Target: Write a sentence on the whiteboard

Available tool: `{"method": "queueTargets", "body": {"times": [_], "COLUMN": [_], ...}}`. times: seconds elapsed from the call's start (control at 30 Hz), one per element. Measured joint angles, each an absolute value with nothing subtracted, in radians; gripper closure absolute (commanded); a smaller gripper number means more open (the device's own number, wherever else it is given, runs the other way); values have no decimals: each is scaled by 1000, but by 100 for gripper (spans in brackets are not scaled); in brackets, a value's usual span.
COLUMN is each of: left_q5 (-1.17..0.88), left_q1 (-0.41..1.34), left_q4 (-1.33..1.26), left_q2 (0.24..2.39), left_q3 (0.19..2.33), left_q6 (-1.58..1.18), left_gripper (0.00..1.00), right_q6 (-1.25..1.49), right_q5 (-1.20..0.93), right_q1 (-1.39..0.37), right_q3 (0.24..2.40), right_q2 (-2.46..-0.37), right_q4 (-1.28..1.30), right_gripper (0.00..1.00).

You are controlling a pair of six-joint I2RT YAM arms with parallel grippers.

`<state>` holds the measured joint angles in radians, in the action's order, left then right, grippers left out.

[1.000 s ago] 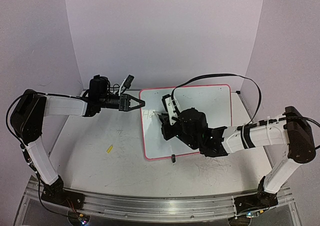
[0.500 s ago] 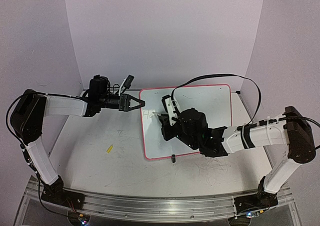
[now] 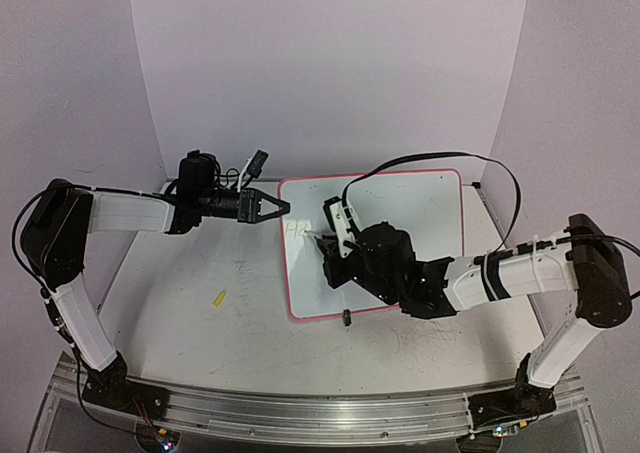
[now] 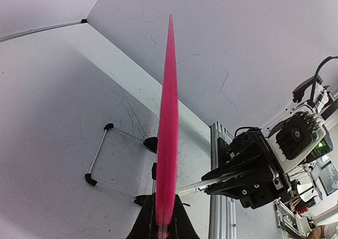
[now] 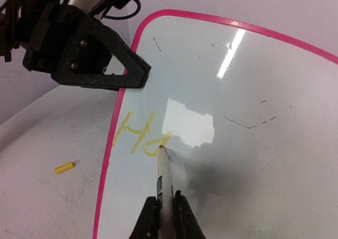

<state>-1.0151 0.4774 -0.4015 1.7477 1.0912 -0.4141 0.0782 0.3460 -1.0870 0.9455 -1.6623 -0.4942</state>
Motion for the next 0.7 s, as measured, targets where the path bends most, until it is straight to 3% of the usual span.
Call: {"method": "queueTargets", "body": {"times": [0.7], "left_q5": [-1018], "left_q1": [478], "left_q4": [-403], "left_q2": [1748], "left_q3": [1091], "left_q6": [-414], "left_gripper": [100], "right_q6": [79], "right_q5": [318], "right_q1": [-1085], "right_q3": [908], "right_q2": [-1558], "right_q4": [-470], "right_gripper": [100]}}
